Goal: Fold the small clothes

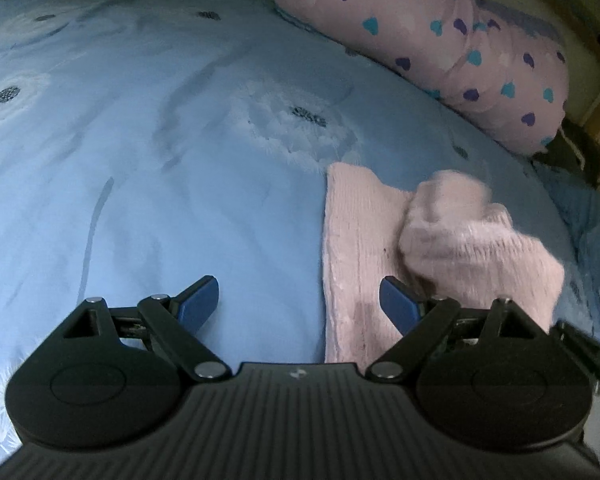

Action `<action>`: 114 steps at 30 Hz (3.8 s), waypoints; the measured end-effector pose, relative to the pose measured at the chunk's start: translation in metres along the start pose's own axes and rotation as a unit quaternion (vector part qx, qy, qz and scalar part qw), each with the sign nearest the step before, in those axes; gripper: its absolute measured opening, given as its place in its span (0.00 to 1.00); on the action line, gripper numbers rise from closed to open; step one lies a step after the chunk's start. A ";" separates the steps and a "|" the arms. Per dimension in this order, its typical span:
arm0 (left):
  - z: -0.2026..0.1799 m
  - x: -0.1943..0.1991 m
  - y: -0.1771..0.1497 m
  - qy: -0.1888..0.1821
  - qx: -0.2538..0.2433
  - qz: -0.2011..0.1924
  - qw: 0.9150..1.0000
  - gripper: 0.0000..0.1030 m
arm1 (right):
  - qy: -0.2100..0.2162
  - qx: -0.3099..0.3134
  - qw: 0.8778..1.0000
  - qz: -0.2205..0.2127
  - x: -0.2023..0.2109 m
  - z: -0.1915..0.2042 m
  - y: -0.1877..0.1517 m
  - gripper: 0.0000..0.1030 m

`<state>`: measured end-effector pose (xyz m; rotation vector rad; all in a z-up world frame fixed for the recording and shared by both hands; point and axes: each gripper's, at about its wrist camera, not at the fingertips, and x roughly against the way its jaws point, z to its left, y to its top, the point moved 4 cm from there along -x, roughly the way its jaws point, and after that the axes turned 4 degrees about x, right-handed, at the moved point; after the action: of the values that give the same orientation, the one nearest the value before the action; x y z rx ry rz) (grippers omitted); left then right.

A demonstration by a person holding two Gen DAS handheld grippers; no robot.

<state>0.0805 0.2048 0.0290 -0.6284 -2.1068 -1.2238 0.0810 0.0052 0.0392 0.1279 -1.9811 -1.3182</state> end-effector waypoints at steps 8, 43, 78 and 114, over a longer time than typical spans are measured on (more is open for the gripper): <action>-0.007 0.010 0.002 -0.029 -0.003 -0.021 0.999 0.88 | 0.025 0.035 0.999 -0.021 0.013 0.023 -0.009 0.39; -0.079 -0.038 -0.021 -0.076 -0.092 -0.029 0.992 0.33 | 0.003 -0.358 0.929 -0.095 0.068 -0.093 -0.085 0.62; -0.033 -0.017 -0.016 -0.011 -0.021 -0.081 0.996 0.35 | -0.010 -0.186 0.980 -0.062 0.057 -0.048 -0.053 0.62; -0.019 -0.041 -0.026 -0.182 0.050 0.054 0.981 0.57 | 0.154 -0.483 0.862 0.033 -0.015 -0.112 -0.083 0.53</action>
<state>0.0969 0.1725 -0.0078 -0.9658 -2.3780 -0.9929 0.1363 -0.1116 -0.0148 -0.2009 -0.8840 -1.9418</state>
